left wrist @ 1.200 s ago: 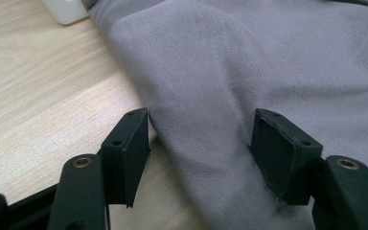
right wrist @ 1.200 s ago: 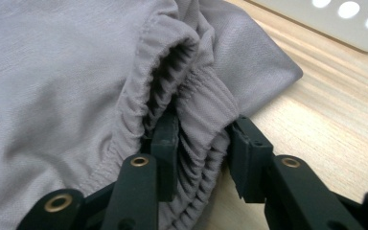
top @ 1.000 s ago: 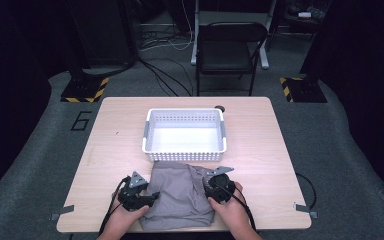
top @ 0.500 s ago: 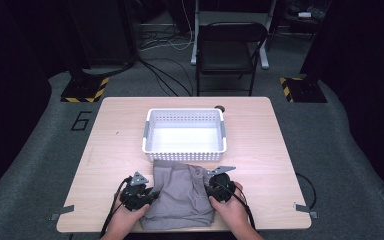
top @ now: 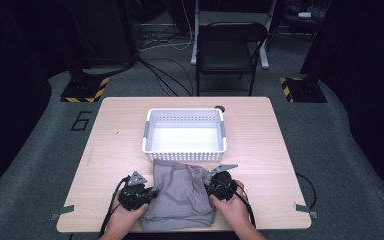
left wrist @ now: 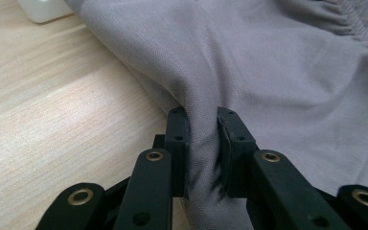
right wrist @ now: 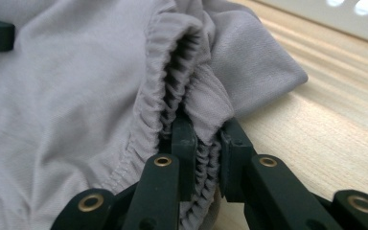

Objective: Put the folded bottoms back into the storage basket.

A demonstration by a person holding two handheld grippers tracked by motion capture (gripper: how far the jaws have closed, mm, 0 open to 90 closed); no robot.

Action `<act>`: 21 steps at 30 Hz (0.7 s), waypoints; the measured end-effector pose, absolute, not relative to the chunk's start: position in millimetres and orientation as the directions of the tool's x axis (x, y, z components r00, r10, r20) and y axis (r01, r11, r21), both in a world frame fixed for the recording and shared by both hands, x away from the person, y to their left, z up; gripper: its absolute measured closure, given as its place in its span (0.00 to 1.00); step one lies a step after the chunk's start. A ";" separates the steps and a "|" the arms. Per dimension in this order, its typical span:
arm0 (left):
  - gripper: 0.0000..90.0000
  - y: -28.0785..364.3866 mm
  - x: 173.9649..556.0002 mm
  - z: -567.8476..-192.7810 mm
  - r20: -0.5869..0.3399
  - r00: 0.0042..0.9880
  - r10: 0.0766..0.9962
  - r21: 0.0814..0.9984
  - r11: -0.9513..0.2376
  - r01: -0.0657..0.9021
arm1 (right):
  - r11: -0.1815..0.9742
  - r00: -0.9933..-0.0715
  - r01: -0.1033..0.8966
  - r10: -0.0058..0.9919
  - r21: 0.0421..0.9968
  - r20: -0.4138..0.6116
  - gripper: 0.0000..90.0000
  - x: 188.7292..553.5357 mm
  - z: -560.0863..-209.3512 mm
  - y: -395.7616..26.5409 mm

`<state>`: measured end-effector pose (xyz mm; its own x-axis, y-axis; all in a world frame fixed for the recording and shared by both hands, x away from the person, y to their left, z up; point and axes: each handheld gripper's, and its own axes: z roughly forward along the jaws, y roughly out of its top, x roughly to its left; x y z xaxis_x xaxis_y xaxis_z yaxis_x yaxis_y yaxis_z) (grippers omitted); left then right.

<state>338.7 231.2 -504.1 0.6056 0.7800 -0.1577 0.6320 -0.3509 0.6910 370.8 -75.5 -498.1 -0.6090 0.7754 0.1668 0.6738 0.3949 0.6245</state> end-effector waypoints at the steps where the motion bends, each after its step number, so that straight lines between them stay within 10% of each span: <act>1: 0.85 231.1 337.8 -502.7 -0.166 0.602 0.781 0.690 -0.344 0.637 | 0.395 -0.609 0.674 0.775 0.625 0.167 0.88 370.8 -498.1 -75.5; 21: 0.85 235.4 328.5 -477.1 -0.212 0.612 0.762 0.727 -0.296 0.620 | 0.344 -0.619 0.644 0.759 0.683 0.202 0.88 359.1 -466.9 -88.2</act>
